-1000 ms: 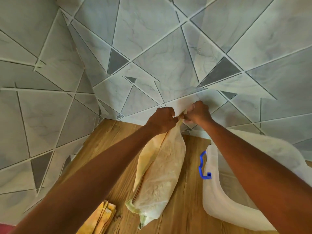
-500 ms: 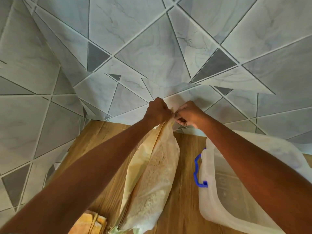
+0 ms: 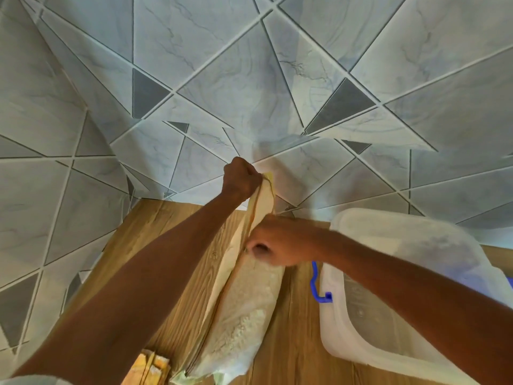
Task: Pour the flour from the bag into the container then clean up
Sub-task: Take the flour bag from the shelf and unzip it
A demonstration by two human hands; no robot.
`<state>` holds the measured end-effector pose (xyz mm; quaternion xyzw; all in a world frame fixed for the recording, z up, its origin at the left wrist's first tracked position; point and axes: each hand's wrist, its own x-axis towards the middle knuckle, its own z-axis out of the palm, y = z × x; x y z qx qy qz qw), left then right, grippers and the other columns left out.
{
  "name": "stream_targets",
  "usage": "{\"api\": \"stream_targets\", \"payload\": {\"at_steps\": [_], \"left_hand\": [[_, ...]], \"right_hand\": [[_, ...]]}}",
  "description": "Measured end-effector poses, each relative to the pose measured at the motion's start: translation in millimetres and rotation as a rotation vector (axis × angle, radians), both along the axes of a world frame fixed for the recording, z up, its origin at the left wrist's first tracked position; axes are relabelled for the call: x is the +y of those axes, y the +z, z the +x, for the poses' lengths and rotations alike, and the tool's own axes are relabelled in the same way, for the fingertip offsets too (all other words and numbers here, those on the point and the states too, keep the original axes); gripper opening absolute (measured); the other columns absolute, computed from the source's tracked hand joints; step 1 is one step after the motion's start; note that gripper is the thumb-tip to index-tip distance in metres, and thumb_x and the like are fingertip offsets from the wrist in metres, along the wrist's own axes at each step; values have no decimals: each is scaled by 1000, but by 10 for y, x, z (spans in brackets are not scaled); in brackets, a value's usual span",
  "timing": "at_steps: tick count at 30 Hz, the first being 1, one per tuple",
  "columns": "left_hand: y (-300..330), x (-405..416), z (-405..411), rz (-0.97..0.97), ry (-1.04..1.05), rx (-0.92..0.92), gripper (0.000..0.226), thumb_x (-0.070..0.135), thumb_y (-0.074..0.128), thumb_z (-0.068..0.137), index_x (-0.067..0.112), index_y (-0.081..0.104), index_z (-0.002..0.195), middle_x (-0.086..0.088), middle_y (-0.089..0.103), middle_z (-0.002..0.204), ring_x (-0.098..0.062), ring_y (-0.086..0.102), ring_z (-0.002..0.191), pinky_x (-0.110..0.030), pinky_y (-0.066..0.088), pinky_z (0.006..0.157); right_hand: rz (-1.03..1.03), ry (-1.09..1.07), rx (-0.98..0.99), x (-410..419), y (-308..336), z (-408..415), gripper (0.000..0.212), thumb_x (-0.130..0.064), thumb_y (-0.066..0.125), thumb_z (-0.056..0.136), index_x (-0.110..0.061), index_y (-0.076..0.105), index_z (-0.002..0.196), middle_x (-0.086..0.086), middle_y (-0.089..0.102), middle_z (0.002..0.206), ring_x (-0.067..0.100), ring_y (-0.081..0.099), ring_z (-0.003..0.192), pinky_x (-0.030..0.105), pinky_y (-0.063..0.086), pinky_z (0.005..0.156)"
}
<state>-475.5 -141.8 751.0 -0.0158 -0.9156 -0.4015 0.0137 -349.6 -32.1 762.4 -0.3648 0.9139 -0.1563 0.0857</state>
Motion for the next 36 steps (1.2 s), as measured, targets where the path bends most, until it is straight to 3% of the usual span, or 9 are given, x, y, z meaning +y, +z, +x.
{"api": "stream_targets", "payload": {"at_steps": [2,6,12,18,22,26,28,31,36], "left_hand": [[38,-64,121,1,-24,-6,22,16,71,86,5,73,66,-15,73,74,-28,72,83,-26,47,69],[112,-200,571,-293,-259,-270,58,56,66,87,6,61,59,-6,62,50,-18,61,47,-26,45,59],[206,-510,1016,-285,-391,-514,27,15,64,86,6,58,61,-6,55,47,-17,46,41,-23,34,45],[119,-662,1147,-207,-376,-314,39,5,71,83,11,49,52,-2,50,43,-17,49,45,-24,40,50],[90,-693,1139,-229,-305,-156,46,16,75,82,15,40,53,1,41,54,-10,41,49,-17,32,42],[13,-746,1260,-255,-288,-61,43,23,70,91,19,40,59,6,38,64,-10,39,61,-24,27,52],[-19,-779,1353,-246,-270,-46,36,28,66,94,18,43,69,3,44,71,-9,42,64,-23,28,53],[15,-873,1526,-239,-268,-110,30,38,70,91,15,52,85,0,54,77,-16,54,71,-25,36,55],[182,-1177,1931,-200,-285,-264,30,33,80,85,10,62,77,-8,70,62,-16,65,51,-27,55,54]], "right_hand": [[1,51,49,-95,-31,239,18,-6,57,88,-7,65,71,2,51,59,12,34,55,30,36,59],[-104,-47,135,-26,36,321,20,-7,59,83,-11,60,64,-6,40,54,8,34,51,29,42,53],[-157,-105,239,-51,5,511,30,-9,59,85,-19,45,60,-9,31,47,10,30,43,31,39,47],[-157,-163,253,-191,-14,769,26,-9,64,85,-10,55,61,9,52,51,21,37,48,40,46,49],[-188,31,143,-583,-20,1344,27,-8,63,87,-11,48,65,-2,44,56,18,42,55,32,39,60],[-118,97,102,-770,-111,1711,26,-22,53,96,-3,70,89,10,72,81,25,66,77,41,54,79],[-149,52,22,-734,-68,1711,30,-22,51,99,-1,72,98,13,74,89,25,67,83,31,49,86],[-213,13,-46,-649,-8,1657,30,-24,54,102,-4,73,91,7,71,77,19,64,71,7,37,70],[-290,-193,101,-280,-35,1217,22,-17,65,94,-6,69,75,2,66,64,10,60,55,28,49,56]]}}
